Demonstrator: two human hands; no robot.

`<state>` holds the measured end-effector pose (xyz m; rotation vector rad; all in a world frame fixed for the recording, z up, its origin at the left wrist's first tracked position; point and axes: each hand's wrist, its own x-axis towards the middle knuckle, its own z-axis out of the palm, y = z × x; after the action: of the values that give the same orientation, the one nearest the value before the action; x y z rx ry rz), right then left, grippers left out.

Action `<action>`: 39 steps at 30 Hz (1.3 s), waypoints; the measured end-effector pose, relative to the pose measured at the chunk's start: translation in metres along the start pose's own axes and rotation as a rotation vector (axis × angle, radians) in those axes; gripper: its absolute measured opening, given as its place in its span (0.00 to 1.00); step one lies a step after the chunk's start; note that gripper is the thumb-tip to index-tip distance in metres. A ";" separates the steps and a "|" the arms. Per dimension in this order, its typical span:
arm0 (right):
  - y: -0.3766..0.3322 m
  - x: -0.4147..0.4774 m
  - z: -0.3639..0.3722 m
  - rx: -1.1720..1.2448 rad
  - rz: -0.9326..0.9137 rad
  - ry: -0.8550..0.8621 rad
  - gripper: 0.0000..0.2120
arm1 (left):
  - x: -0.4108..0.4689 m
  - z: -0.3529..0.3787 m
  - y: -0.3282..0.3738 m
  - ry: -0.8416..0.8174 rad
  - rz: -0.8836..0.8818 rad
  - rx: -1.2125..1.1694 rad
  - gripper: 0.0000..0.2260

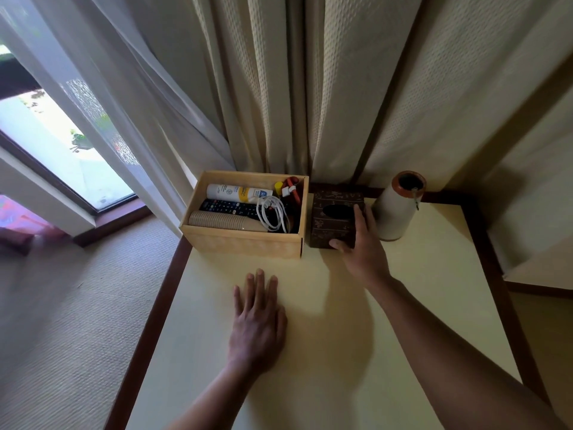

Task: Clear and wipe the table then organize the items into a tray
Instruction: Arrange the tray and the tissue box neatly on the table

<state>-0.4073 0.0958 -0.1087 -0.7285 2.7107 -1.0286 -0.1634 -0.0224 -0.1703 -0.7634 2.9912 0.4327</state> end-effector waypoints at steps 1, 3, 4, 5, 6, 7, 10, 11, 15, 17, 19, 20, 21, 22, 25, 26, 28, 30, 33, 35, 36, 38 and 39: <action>-0.002 0.006 0.000 -0.003 0.002 -0.006 0.45 | 0.000 0.000 0.000 -0.001 -0.002 0.001 0.31; -0.005 0.013 0.001 -0.006 0.002 -0.013 0.44 | 0.000 -0.001 0.000 -0.007 -0.004 0.006 0.31; -0.006 0.015 0.002 -0.004 -0.003 -0.014 0.44 | 0.000 -0.002 0.001 -0.009 -0.005 0.009 0.31; -0.007 0.017 0.004 -0.003 -0.007 -0.016 0.44 | 0.000 -0.002 0.001 -0.011 -0.005 0.012 0.31; -0.008 0.017 0.005 -0.005 -0.011 -0.016 0.44 | 0.000 -0.002 0.001 -0.010 -0.005 0.012 0.31; -0.009 0.018 0.007 -0.010 -0.015 -0.012 0.44 | 0.000 -0.002 0.001 -0.009 -0.006 0.010 0.31; -0.011 0.019 0.010 -0.025 -0.014 -0.005 0.44 | 0.000 -0.002 0.001 -0.009 -0.008 0.006 0.31; -0.012 0.019 0.010 -0.030 -0.015 -0.009 0.44 | -0.001 -0.003 0.000 -0.006 -0.008 0.008 0.31; -0.014 0.010 0.002 -0.073 -0.052 0.032 0.45 | 0.000 -0.002 0.000 0.003 -0.003 0.001 0.31; -0.010 -0.003 -0.002 -0.059 -0.048 0.172 0.42 | 0.000 0.000 -0.001 0.006 -0.003 -0.005 0.31; -0.001 -0.018 -0.003 -0.003 0.003 0.354 0.34 | 0.000 0.001 -0.002 0.004 -0.003 -0.008 0.31; 0.005 -0.023 -0.004 0.040 0.068 0.429 0.30 | 0.000 0.001 -0.002 -0.002 -0.002 -0.005 0.31; 0.011 -0.023 -0.007 0.108 0.152 0.474 0.28 | 0.000 0.001 -0.002 -0.006 -0.001 -0.002 0.31; 0.019 -0.018 -0.011 0.194 0.236 0.491 0.29 | 0.000 0.001 -0.002 -0.007 0.000 -0.001 0.31; 0.039 0.014 -0.029 0.435 0.338 0.403 0.40 | 0.001 0.002 -0.002 0.009 -0.002 -0.017 0.31; 0.044 0.024 -0.034 0.473 0.304 0.361 0.42 | 0.001 0.003 -0.003 0.013 -0.002 -0.021 0.31; 0.050 0.034 -0.040 0.477 0.247 0.265 0.43 | 0.002 0.005 -0.003 0.018 -0.002 -0.019 0.31; 0.055 0.037 -0.040 0.462 0.235 0.220 0.43 | 0.002 0.005 -0.003 0.020 0.000 -0.019 0.31; 0.061 0.037 -0.034 0.462 0.214 0.192 0.42 | 0.001 0.003 -0.002 0.010 0.002 -0.002 0.31; 0.060 0.039 -0.030 0.483 0.205 0.177 0.42 | 0.001 0.002 -0.002 0.009 0.003 -0.001 0.31; 0.059 0.041 -0.028 0.499 0.197 0.178 0.42 | 0.001 0.002 -0.001 0.005 0.000 -0.001 0.31; 0.054 0.042 -0.026 0.526 0.177 0.181 0.42 | 0.001 0.001 -0.001 0.004 -0.001 0.006 0.31; 0.051 0.042 -0.026 0.529 0.165 0.183 0.41 | 0.001 0.001 -0.001 0.000 -0.002 0.005 0.31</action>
<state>-0.4712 0.1233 -0.1218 -0.3235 2.3987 -1.7316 -0.1633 -0.0238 -0.1713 -0.7656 2.9905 0.4243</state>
